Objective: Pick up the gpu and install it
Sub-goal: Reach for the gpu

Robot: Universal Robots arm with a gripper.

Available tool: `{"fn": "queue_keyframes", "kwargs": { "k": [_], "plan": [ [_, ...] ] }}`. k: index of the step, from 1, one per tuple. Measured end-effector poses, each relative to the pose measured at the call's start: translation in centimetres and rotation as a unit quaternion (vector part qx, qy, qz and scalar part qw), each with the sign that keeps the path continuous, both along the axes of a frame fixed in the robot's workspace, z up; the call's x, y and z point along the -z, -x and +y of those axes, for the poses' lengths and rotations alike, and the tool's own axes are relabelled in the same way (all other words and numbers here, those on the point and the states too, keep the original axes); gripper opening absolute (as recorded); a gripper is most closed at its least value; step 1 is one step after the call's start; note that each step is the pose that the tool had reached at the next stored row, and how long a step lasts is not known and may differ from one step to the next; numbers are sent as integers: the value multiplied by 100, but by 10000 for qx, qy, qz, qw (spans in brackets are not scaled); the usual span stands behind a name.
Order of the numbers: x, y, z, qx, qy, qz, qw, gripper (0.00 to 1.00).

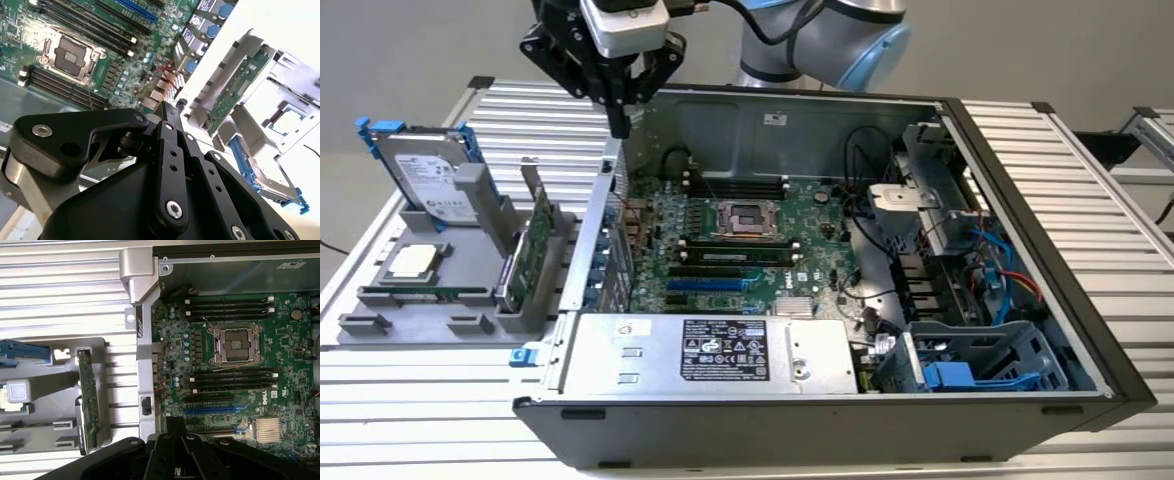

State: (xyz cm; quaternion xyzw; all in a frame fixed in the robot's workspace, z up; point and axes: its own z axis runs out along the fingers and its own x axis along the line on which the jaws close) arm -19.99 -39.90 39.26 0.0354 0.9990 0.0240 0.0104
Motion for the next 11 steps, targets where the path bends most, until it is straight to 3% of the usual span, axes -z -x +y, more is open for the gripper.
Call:
{"fn": "queue_keyframes", "kwargs": {
  "k": [11],
  "plan": [
    [0,158,-2,0,0,0,10000,0]
  ]
}}
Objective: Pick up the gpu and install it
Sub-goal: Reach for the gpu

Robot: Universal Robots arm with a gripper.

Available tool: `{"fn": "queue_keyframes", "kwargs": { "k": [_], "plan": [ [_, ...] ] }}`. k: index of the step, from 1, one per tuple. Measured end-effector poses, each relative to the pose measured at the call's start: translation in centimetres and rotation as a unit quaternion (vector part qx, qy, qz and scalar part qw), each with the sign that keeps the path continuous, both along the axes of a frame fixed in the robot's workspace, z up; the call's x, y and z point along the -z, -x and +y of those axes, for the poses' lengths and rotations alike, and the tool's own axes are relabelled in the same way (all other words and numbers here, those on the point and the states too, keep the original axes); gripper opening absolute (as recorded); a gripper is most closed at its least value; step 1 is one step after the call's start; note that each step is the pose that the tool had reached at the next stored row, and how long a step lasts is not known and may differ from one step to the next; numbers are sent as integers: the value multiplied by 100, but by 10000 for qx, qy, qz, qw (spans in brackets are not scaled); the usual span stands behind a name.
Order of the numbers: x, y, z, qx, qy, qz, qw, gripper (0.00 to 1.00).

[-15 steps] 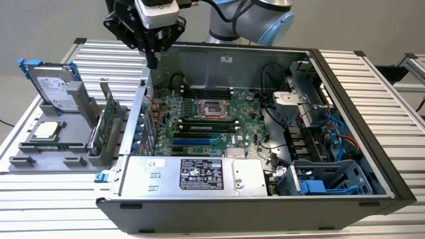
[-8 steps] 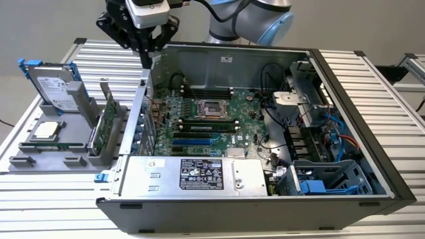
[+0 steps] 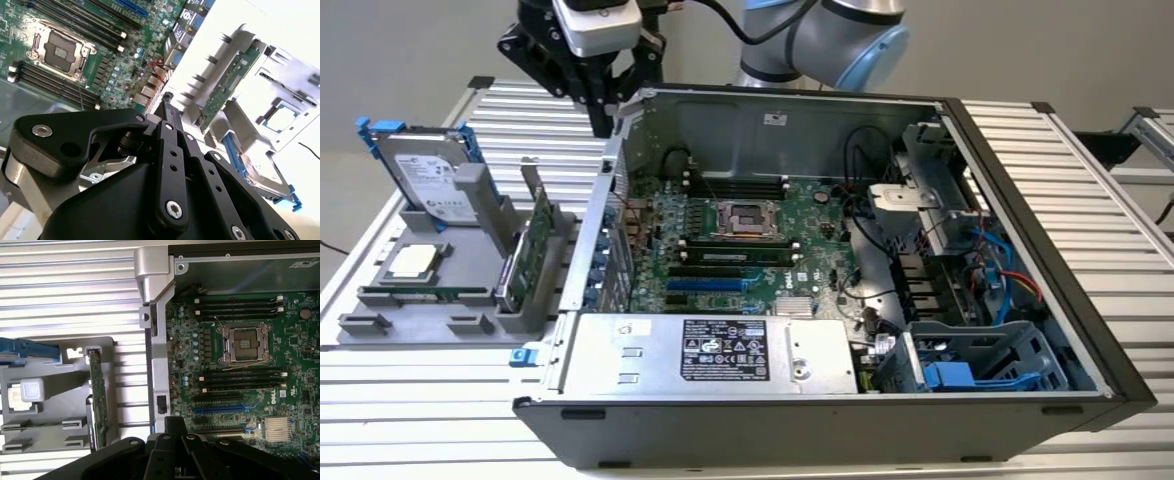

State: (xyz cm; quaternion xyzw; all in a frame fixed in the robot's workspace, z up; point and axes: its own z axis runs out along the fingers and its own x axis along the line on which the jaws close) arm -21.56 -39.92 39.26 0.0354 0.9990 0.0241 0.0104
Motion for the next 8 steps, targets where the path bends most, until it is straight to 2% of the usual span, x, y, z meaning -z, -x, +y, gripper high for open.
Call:
{"fn": "queue_keyframes", "kwargs": {
  "k": [8],
  "plan": [
    [0,120,-1,0,0,0,10000,0]
  ]
}}
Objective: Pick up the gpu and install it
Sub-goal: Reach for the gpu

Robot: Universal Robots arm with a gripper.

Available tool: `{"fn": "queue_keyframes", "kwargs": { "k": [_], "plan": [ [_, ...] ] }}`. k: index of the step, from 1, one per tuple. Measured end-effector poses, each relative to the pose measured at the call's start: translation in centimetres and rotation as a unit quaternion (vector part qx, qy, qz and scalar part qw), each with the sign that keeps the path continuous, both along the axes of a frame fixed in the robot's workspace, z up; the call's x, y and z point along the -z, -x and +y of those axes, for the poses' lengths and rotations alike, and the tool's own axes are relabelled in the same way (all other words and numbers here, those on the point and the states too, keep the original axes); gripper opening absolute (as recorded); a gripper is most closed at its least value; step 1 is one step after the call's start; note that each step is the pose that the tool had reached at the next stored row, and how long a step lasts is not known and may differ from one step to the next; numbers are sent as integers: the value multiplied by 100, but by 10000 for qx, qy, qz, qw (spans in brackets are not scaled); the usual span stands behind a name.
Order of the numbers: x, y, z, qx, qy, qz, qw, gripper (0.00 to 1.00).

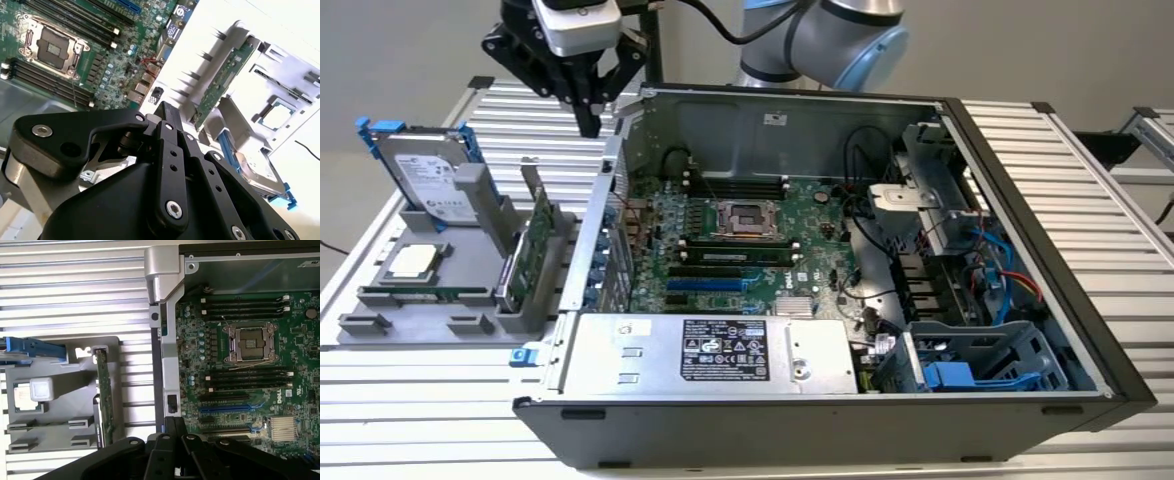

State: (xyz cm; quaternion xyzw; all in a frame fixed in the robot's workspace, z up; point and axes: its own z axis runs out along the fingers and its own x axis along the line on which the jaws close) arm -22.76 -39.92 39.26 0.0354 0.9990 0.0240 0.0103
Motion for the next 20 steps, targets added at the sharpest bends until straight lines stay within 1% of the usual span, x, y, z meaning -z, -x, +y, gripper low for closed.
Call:
{"fn": "queue_keyframes", "kwargs": {
  "k": [20],
  "plan": [
    [0,337,-7,-1,0,0,10000,0]
  ]
}}
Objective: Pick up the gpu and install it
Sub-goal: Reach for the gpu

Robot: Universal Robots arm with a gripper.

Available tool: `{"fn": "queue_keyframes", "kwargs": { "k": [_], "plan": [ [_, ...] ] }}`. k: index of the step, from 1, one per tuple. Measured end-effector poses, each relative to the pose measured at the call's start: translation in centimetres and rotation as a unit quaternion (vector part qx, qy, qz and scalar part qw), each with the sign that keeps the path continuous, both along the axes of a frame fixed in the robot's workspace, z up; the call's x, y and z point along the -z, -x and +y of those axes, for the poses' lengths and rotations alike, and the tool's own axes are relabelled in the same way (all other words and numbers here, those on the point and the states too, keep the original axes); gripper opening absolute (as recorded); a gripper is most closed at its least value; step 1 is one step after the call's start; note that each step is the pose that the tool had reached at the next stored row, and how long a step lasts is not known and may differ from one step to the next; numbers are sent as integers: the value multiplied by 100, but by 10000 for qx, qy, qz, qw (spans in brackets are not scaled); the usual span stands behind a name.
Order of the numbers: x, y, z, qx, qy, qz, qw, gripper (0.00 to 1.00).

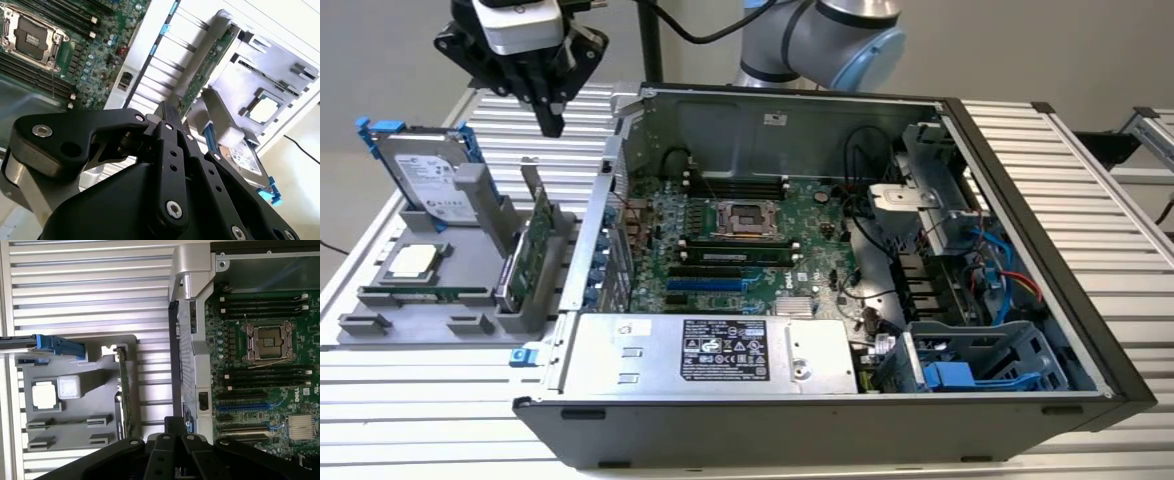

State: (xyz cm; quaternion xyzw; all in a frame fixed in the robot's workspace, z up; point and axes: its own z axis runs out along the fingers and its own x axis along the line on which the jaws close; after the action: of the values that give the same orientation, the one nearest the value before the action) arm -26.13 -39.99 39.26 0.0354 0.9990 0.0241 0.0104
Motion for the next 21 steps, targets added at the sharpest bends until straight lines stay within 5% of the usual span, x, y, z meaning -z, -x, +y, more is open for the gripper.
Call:
{"fn": "queue_keyframes", "kwargs": {
  "k": [21],
  "plan": [
    [0,404,-94,0,-3,0,10000,0]
  ]
}}
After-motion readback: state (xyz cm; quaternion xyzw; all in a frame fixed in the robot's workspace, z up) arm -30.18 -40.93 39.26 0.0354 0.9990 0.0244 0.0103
